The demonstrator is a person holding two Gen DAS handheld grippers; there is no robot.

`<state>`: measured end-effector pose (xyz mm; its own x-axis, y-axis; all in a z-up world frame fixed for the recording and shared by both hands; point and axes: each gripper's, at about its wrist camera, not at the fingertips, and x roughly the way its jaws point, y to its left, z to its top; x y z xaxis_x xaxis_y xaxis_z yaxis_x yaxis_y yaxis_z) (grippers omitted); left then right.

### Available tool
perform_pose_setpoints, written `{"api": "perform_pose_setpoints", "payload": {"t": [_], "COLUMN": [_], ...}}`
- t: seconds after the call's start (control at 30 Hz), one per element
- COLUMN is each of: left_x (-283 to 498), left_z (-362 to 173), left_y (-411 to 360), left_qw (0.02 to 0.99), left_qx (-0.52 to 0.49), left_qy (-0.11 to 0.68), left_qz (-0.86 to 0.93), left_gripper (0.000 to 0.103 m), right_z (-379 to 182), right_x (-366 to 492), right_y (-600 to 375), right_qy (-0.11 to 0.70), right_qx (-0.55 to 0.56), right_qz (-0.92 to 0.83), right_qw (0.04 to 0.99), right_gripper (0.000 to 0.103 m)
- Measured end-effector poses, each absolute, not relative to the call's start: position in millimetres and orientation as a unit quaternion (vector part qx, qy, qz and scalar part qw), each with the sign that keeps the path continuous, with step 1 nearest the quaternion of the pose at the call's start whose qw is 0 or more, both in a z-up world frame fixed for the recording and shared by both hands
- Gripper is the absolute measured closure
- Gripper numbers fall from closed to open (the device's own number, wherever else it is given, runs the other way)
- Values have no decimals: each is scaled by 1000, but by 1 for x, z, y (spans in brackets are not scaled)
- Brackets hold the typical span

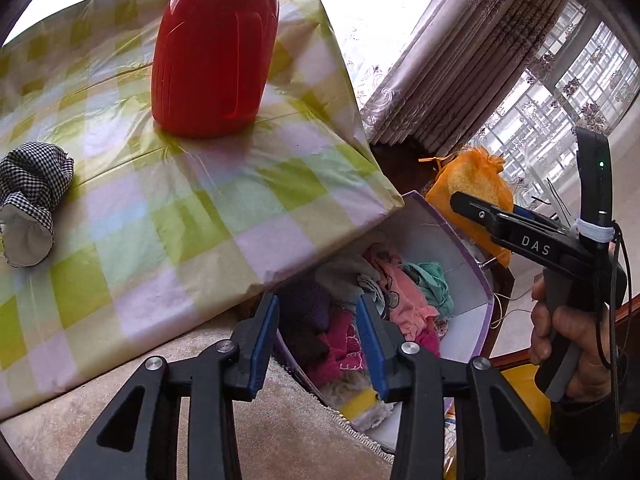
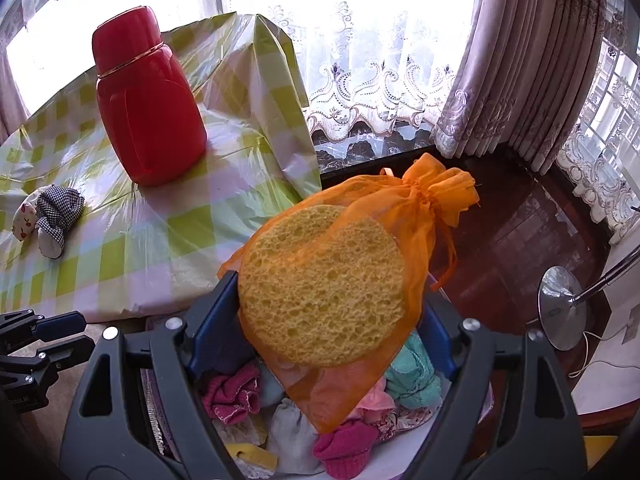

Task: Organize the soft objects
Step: 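Carry the brown knit piece and orange mesh bag into the white box and open both tools, then move both open tools back from the box to the table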

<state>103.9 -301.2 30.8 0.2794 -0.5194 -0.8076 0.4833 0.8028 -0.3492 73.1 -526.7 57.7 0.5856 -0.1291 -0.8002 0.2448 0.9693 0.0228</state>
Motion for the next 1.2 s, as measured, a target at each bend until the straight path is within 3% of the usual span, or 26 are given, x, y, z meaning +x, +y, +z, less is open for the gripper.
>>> {"api": "perform_pose_setpoints", "payload": {"t": [0.3,0.57,0.83,1.2], "left_x": [108,110,103,110], "left_z": [31,41,67,72], "left_y": [-292,-276,-262,-219], "left_qw": [804,822,880,914], "left_qx": [-38,-50,3,6], "left_qy": [510,492,423,389], "left_qz": [-304,-283,-216,-114], "left_gripper": [60,43,21,20], "right_z": [50,52,66,78], "right_x": [86,84,85,93], "right_y": [-527,-514,-469,-405], "right_qy": [460,460,435,404], "right_qx": [63,56,24,-44], "right_qz": [-119,-115,-77,-84], "right_qw": [878,879,897,910], "right_gripper": [16,14,10,7]}}
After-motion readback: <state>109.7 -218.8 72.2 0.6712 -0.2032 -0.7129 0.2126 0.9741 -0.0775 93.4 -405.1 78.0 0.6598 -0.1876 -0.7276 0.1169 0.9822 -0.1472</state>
